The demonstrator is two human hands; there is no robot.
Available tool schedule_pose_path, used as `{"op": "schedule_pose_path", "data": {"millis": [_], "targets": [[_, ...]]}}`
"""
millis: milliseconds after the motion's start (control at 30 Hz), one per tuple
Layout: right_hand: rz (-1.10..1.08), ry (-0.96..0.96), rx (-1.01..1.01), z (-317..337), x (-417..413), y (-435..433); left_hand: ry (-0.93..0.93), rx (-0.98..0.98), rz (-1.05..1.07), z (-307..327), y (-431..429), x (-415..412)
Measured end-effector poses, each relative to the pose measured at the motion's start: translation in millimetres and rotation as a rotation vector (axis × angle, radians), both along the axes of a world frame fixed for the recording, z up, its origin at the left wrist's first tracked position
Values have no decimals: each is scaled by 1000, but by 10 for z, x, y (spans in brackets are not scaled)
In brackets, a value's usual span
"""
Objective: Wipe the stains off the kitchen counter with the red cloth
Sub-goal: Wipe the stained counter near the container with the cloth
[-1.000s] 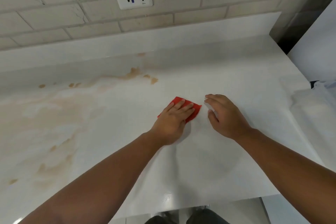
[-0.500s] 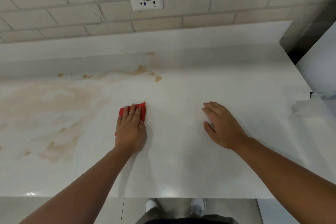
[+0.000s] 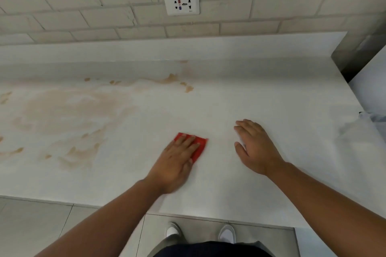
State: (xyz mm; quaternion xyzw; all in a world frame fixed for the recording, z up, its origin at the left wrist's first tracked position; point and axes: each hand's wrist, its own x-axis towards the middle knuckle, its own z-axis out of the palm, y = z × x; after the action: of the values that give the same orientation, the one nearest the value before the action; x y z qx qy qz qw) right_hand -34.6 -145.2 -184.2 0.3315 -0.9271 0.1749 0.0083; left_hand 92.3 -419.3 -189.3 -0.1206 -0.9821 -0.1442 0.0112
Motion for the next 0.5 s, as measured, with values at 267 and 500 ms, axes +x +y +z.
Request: {"op": "schedule_pose_path", "data": {"millis": [267,500], "targets": [[5,-3,17,-41,52,65,-121,-69,537,72,8,-676],[-47,-6,-17,-38,217,268,-94,-102,144,51,1129,-280]]}}
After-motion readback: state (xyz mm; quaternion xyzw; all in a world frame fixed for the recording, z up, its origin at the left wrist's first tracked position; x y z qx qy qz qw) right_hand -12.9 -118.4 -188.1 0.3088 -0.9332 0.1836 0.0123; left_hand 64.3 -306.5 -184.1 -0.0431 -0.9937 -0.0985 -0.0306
